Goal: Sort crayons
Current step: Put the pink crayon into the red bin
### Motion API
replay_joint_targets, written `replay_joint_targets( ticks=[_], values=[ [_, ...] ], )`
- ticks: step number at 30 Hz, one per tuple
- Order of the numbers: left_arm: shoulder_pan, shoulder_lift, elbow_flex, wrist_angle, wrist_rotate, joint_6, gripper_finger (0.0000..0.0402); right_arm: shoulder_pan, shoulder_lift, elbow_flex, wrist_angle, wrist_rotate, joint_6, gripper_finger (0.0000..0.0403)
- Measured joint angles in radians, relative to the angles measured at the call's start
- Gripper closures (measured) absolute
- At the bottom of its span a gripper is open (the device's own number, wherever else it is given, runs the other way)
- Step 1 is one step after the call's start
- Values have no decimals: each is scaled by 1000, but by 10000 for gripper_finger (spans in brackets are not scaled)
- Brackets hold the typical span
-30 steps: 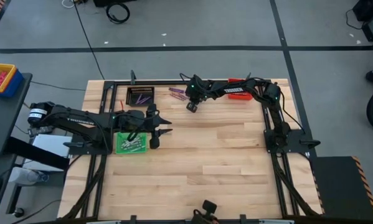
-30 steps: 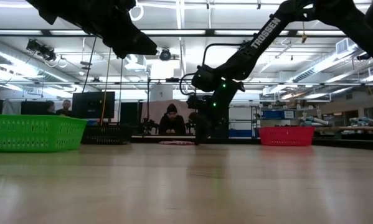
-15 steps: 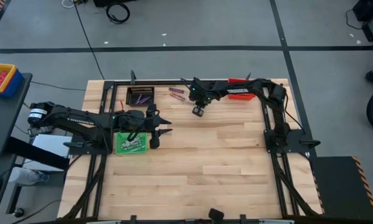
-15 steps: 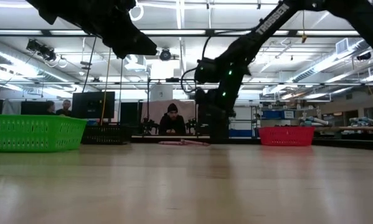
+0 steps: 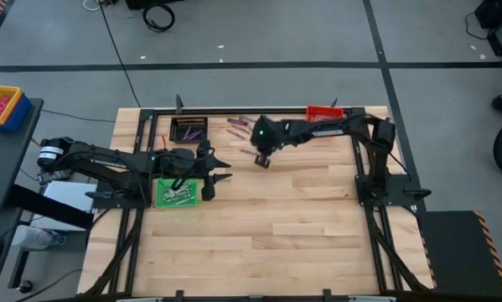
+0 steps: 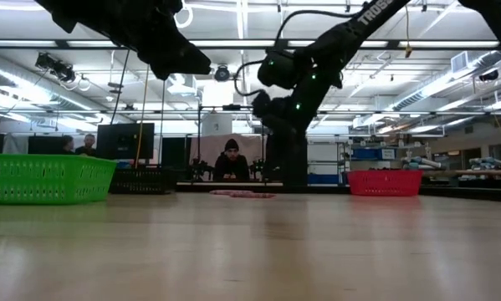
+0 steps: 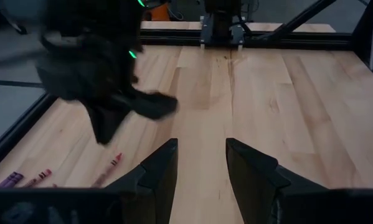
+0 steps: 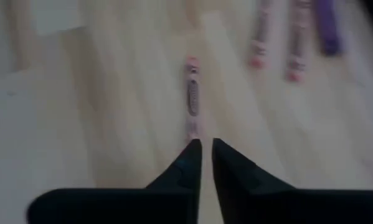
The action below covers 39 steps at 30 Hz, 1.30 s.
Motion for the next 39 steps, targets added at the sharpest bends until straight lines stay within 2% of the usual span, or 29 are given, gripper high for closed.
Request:
replay_joint_targets(
  ticks=[7, 12, 19, 31, 39],
  values=[
    [-3, 0, 0, -8, 0, -8, 253, 69, 91, -19, 134, 59, -19, 278],
    [-3, 0, 0, -12, 0, -8, 253, 110, 114, -18, 235, 57, -19, 253],
    [-3, 0, 0, -14, 0, -8, 253, 138, 113, -22, 243, 55, -7, 256],
    [-3, 0, 0, -13, 0, -12, 253, 154, 107, -156, 334, 70, 80, 259],
    [-3, 0, 0, -13, 0, -12, 253, 178, 107, -167, 357, 82, 30, 298]
  ],
)
